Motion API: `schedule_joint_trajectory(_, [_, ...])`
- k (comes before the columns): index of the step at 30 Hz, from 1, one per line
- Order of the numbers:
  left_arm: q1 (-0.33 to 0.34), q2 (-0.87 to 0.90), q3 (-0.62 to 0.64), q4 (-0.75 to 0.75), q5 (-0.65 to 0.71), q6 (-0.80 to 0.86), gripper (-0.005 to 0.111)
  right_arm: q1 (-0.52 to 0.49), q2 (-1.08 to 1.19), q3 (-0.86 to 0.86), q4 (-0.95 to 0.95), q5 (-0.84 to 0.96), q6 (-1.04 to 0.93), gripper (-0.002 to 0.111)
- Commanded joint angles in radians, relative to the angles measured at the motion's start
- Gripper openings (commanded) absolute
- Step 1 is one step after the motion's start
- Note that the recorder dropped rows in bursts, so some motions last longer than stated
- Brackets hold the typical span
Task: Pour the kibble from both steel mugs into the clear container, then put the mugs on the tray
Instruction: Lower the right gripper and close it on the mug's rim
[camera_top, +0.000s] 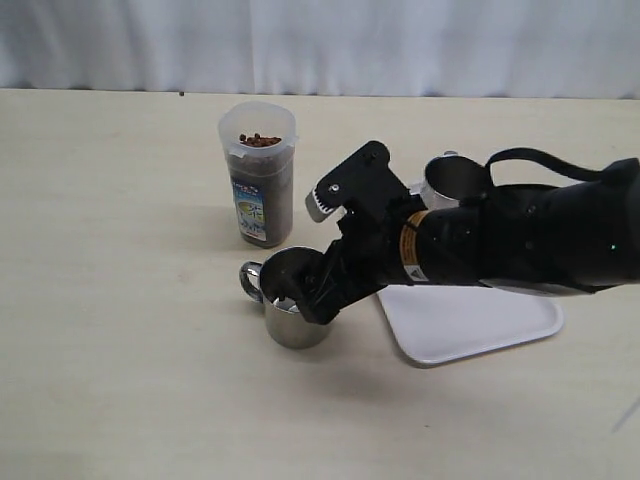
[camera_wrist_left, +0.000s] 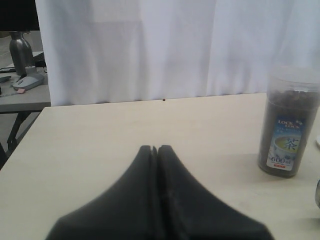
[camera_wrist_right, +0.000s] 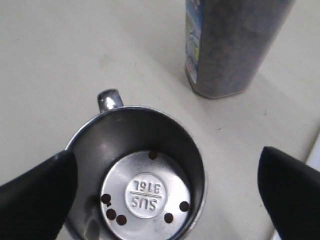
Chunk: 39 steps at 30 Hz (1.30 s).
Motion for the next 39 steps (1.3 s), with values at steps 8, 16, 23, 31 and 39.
schedule_joint_trajectory(8, [-0.006, -0.003, 0.003, 0.003, -0.013, -0.007, 0.0, 0.082, 0.033, -0.053, 0.009, 0.188, 0.016, 0.11])
schedule_joint_trajectory(16, [-0.006, -0.003, 0.003, 0.003, -0.013, -0.007, 0.0, 0.082, 0.074, -0.053, 0.009, 0.149, -0.022, 0.11])
schedule_joint_trajectory(23, [-0.006, -0.003, 0.003, 0.003, -0.013, -0.007, 0.0, 0.082, -0.026, -0.075, 0.009, 0.147, -0.026, 0.11])
schedule_joint_trajectory(31, [-0.006, -0.003, 0.003, 0.003, -0.013, -0.007, 0.0, 0.244, -0.127, -0.052, 0.06, 0.449, 0.055, 0.11])
schedule_joint_trajectory(39, [-0.006, -0.003, 0.003, 0.003, -0.013, -0.007, 0.0, 0.29, -0.127, -0.101, 0.336, 0.609, -0.154, 0.11])
